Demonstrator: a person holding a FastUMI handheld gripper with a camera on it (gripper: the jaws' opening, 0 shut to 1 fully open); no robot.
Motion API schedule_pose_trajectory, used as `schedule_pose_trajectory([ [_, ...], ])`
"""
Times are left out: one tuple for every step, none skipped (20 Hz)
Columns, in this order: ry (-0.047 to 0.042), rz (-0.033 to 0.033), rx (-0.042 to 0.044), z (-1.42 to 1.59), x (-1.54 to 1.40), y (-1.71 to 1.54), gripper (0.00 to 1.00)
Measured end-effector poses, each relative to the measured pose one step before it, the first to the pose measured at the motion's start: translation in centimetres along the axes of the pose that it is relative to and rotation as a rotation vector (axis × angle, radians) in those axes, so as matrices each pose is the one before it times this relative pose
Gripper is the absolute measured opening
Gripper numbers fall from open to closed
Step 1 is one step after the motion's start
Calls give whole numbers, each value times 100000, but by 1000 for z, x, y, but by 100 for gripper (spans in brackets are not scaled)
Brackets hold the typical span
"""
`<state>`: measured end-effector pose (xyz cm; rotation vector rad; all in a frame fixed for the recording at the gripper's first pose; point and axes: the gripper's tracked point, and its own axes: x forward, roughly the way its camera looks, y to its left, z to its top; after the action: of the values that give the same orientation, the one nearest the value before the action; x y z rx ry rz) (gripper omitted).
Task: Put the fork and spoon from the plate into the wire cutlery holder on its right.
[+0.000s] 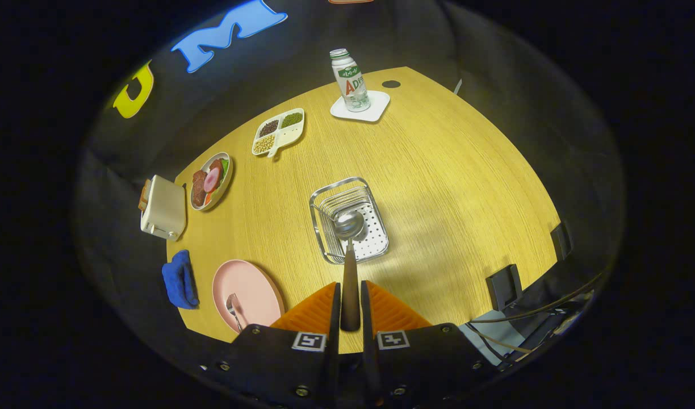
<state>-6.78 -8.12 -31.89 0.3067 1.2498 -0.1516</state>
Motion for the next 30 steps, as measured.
schedule_pose_trajectory([
  [-698,343,567,-88,-221,-110,20],
  [97,558,246,-169,-183,5,36],
  [364,252,110,-534,-252,-232,50],
  [64,530,726,-259,-34,-27,63],
  [85,543,651,-410,-116,-60,63],
  [158,533,541,-379,-262,1,63],
  [104,623,482,-502,-209,71,63],
  [261,673,397,-311,-66,145,63],
  [53,528,308,-368,-123,81,63],
  [50,554,46,-197,-184,208,63],
  [-135,610,-18,-252,-71,293,63],
  [-76,624,-34,-121,-135,182,63],
  [-52,773,-166,-414,-279,353,63],
  [154,707,-359,-261,-22,498,63],
  [387,699,-650,-408,104,532,63],
  [392,612,-642,-342,157,672,63],
  [802,1099,-891,-572,329,876,63],
  [1477,1394,-1286,-594,293,1001,63],
  [1719,1714,-1240,-727,530,1170,63],
  [1984,1782,-1045,-639,495,1160,63],
  [1923,1874,-934,-741,601,1182,63],
  [2002,1605,-1107,-585,595,1089,63],
  [1989,1288,-1358,-722,610,1086,63],
  [1967,1070,-1408,-558,580,1080,63],
  [2246,1106,-1408,-764,713,1009,63],
  [2328,945,-1393,-598,670,913,63],
  [2385,807,-1439,-737,678,907,63],
  [2295,455,-1413,-611,632,724,63],
  [2374,426,-1646,-692,793,802,63],
  [2377,303,-1854,-636,736,705,63],
])
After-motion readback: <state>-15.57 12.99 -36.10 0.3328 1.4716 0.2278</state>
